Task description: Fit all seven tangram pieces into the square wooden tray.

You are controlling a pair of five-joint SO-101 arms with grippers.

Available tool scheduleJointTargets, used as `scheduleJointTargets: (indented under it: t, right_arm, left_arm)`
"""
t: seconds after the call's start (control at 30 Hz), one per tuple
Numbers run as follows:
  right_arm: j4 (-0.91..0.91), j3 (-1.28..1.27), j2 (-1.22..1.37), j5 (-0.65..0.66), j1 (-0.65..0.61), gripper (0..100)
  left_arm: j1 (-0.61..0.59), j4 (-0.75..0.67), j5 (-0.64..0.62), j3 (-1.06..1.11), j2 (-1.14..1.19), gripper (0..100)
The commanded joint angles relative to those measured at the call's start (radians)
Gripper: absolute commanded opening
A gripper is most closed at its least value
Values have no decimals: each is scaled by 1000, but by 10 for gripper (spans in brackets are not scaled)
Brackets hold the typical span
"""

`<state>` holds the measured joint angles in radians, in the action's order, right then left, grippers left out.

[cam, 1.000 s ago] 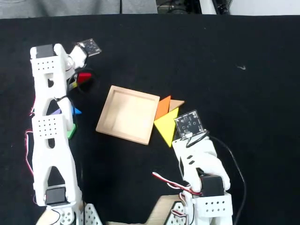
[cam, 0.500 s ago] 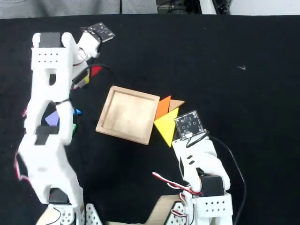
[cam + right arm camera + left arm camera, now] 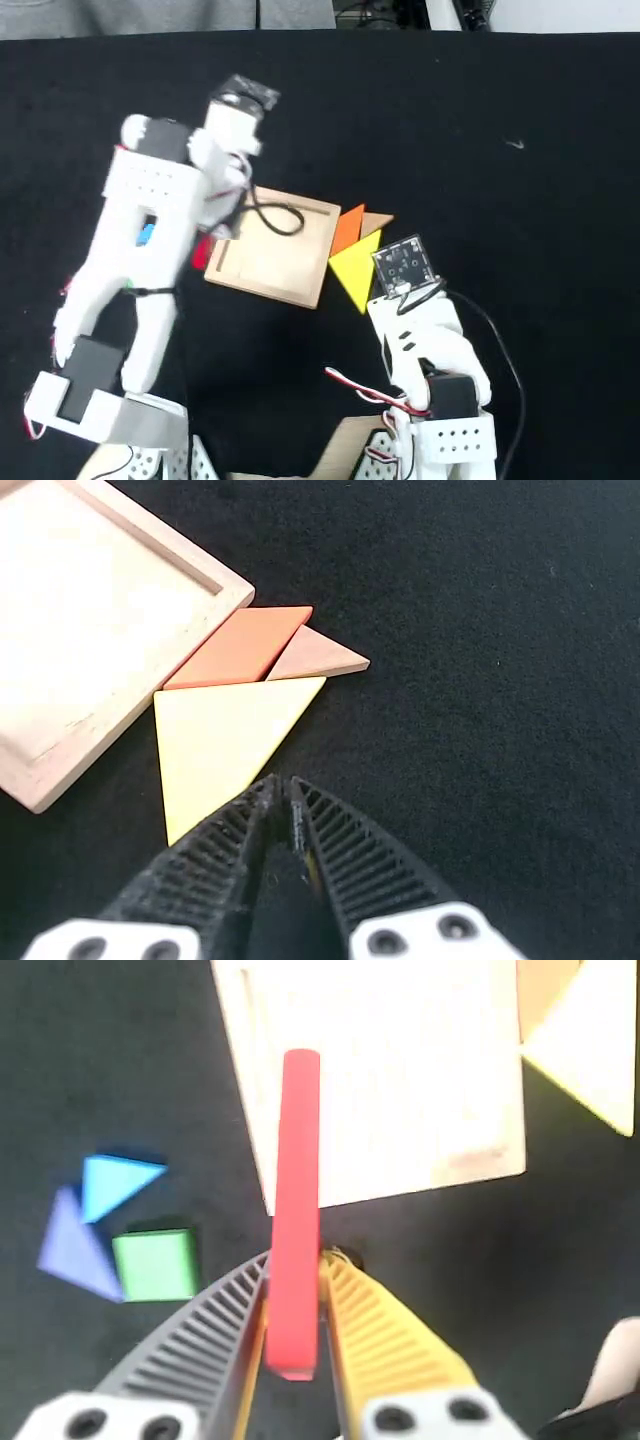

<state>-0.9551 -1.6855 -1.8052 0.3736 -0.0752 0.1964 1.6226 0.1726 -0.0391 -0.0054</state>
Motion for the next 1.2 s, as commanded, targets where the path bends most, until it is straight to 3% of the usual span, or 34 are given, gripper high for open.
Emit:
scheduleJointTargets:
  t: [0.0, 0.1, 0.43, 1.03, 1.17]
  right_arm:
    - [-5, 1, -79, 8, -5, 12]
    - [-5, 1, -79, 8, -5, 12]
    - [-5, 1, -79, 8, -5, 12]
    - [-20, 1, -79, 8, -9, 12]
    - [-20, 1, -79, 8, -9, 12]
  left_arm:
    - [13, -230, -40, 151, -40, 30]
    - [13, -368, -58, 254, -40, 30]
    - [13, -548, -60, 311, 157, 30]
    - [10, -606, -52, 274, 206, 38]
    - [-15, -686, -55, 298, 206, 119]
